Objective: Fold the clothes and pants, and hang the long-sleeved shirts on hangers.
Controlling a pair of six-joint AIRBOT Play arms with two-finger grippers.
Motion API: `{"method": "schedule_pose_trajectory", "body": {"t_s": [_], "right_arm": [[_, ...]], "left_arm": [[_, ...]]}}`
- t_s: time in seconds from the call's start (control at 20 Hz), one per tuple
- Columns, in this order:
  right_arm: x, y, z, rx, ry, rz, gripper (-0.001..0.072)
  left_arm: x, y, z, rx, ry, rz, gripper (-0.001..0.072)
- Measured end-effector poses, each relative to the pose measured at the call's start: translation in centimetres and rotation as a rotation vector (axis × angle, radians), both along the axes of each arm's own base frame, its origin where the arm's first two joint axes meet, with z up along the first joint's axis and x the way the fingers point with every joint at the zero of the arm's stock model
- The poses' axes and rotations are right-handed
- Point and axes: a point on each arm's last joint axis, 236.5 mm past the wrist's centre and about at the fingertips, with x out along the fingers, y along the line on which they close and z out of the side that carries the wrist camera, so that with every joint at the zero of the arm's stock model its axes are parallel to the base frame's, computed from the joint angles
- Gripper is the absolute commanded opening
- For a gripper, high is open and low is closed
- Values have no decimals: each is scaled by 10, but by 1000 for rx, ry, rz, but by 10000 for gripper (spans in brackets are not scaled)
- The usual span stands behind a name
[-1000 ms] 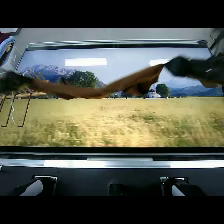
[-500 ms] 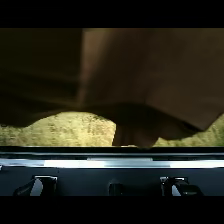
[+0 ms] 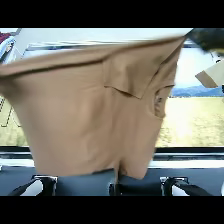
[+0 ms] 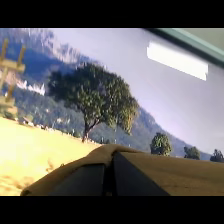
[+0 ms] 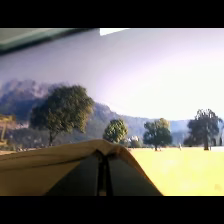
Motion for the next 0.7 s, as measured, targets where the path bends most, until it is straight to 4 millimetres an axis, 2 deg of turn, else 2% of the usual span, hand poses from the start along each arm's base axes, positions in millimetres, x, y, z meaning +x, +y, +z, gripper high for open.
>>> {"method": "schedule_pose_trajectory", "body": {"t_s": [0.1, 0.2, 0.3, 0.4, 0.45, 0.5, 0.55, 0.6, 0.7], "right_arm": [[41, -3, -72, 12, 156, -7, 27], [78, -6, -137, 35, 259, -28, 27], [107, -7, -194, 64, 321, -52, 27], [130, -10, -242, 86, 356, -84, 27], [139, -11, -262, 103, 371, -103, 32], [146, -11, -277, 120, 381, -120, 93], [151, -11, -289, 132, 385, -133, 194], [155, -12, -297, 141, 388, -145, 250], [158, -19, -305, 154, 395, -161, 289]], "left_arm": [[44, -9, -73, -44, 118, -50, 17], [82, -23, -136, -73, 187, -72, 17], [112, -38, -188, -83, 230, -85, 17], [139, -52, -230, -87, 253, -92, 26], [148, -58, -246, -89, 266, -98, 117], [156, -63, -258, -97, 274, -95, 286], [162, -66, -267, -102, 278, -92, 499], [167, -68, -274, -105, 281, -91, 610], [174, -65, -275, -116, 282, -89, 615]]}}
